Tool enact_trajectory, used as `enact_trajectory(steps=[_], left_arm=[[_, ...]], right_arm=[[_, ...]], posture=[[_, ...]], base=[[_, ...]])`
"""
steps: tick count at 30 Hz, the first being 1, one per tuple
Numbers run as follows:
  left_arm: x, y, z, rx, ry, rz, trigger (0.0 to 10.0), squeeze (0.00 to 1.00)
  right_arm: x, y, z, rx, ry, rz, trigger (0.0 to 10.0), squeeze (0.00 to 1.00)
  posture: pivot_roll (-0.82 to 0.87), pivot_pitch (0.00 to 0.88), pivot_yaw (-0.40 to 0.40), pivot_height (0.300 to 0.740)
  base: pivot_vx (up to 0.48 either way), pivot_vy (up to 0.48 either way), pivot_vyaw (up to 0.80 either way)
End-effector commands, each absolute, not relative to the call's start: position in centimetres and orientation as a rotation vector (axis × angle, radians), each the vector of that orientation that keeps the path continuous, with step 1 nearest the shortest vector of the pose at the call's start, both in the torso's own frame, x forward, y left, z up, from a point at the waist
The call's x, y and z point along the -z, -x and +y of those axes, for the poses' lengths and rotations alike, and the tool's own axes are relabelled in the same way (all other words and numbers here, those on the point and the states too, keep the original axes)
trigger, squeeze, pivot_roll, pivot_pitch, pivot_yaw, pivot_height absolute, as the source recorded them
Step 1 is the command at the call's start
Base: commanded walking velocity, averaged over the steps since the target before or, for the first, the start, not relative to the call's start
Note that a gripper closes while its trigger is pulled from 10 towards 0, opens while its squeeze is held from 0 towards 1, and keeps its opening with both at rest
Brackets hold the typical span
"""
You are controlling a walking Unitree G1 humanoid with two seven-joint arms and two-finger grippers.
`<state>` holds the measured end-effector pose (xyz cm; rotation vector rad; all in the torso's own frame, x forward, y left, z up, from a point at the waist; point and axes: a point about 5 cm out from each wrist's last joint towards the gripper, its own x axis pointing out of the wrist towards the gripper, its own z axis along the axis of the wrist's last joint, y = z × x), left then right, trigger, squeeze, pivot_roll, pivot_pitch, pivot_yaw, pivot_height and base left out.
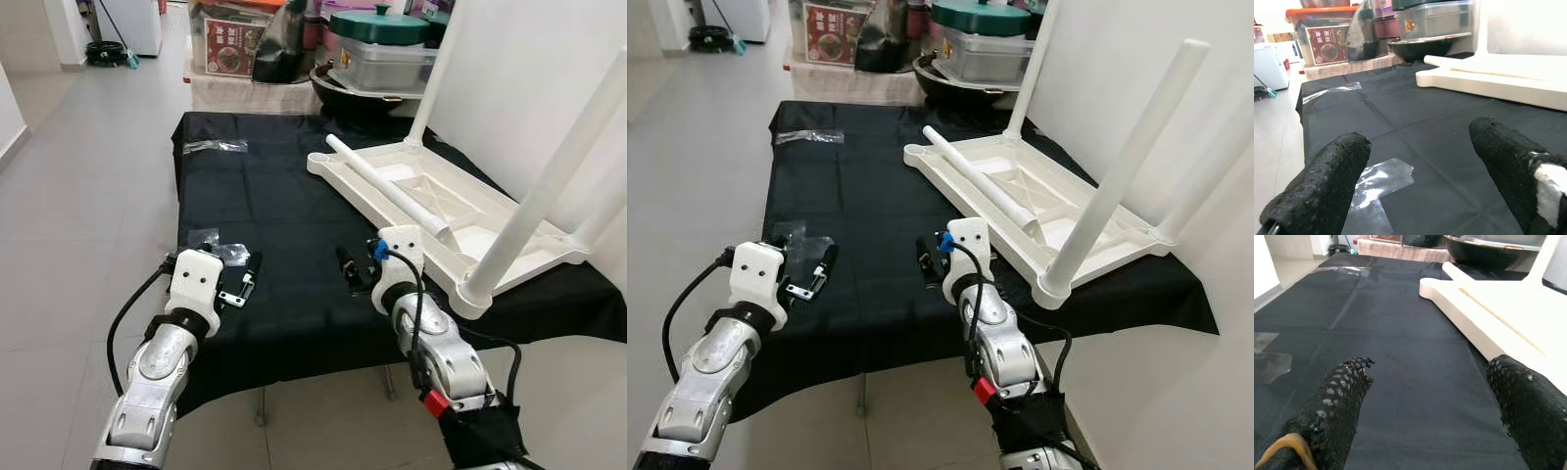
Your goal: Building children table
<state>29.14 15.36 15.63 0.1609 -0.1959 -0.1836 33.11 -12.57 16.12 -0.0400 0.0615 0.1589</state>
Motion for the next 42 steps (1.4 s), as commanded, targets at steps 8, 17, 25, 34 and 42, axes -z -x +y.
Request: enact_trajectory(steps=[8,17,25,34,42], left_arm=[[-16.4,-29.4,15.1,0.189,-0.147,-0.218,10.0,0.00],[-16.4,-29.4,14.9,0.193,-0.145,-0.218,10.0,0.00],[-16.3,-29.4,14.6,0.200,-0.143,-0.216,10.0,0.00],[-16.1,-29.5,14.4,0.200,-0.139,-0.204,10.0,0.00],[-15.9,-29.4,13.9,0.211,-0.140,-0.199,10.0,0.00]], right_arm=[[-16.5,-33.4,-12.7,-0.166,0.051,0.027,10.0,0.00],[-16.7,-33.6,-12.6,-0.178,0.062,0.013,10.0,0.00],[-16.9,-33.9,-13.1,-0.186,0.082,0.006,10.0,0.00],[-16.9,-34.3,-13.4,-0.201,0.104,0.010,10.0,0.00],[-16.3,-36.1,-14.1,-0.230,0.149,0.112,10.0,0.00]], posture=[[0.06,0.000,-0.124,0.740],[0.06,0.000,-0.125,0.740],[0.06,0.000,-0.126,0.740],[0.05,0.000,-0.128,0.740],[0.06,0.000,-0.139,0.740]], base=[[0.379,0.000,-0.05],[0.386,0.000,0.00],[0.372,0.000,0.00],[0.078,0.000,0.00],[0.000,0.000,0.00]])
